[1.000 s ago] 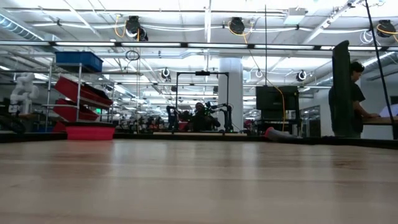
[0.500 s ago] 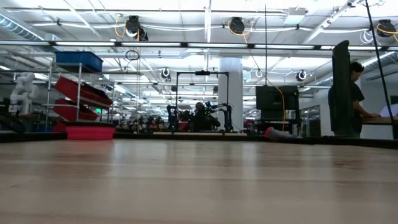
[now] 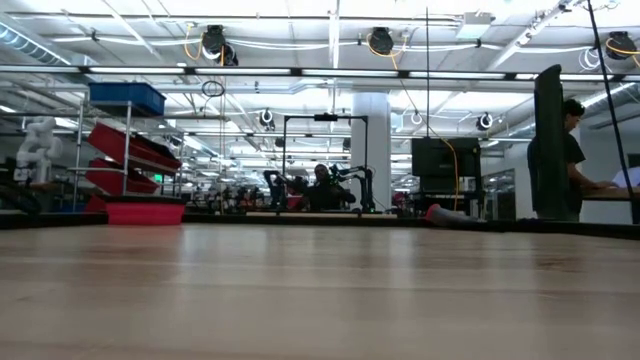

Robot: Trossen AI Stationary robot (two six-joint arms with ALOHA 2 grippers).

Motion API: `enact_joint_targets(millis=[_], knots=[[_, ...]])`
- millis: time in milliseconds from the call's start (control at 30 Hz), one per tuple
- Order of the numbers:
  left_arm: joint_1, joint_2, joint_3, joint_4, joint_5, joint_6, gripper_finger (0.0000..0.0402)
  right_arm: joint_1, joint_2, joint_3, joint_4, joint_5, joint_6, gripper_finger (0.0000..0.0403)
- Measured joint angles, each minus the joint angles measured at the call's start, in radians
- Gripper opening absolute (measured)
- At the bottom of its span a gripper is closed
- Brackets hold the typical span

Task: Coil cords
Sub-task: Coil the red wire onto the spool

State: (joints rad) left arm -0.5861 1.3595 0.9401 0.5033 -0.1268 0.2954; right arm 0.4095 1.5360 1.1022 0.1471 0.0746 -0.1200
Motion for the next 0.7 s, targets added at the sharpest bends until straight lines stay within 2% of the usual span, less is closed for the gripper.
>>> enact_joint_targets(millis=[167,333,700], knots=[[0.001,-0.001,0.000,-0.001,-0.041,0.000,0.0002,-0.003,0.000,0.000,0.006,0.015,-0.001,0.0164],[0.001,-0.001,0.000,0.000,-0.042,0.000,0.0002,-0.002,0.000,0.000,0.005,0.107,-0.029,0.0171],[0.001,-0.001,0.000,0.000,-0.043,0.000,0.0002,0.004,0.000,0.000,-0.035,0.103,-0.027,0.0171]])
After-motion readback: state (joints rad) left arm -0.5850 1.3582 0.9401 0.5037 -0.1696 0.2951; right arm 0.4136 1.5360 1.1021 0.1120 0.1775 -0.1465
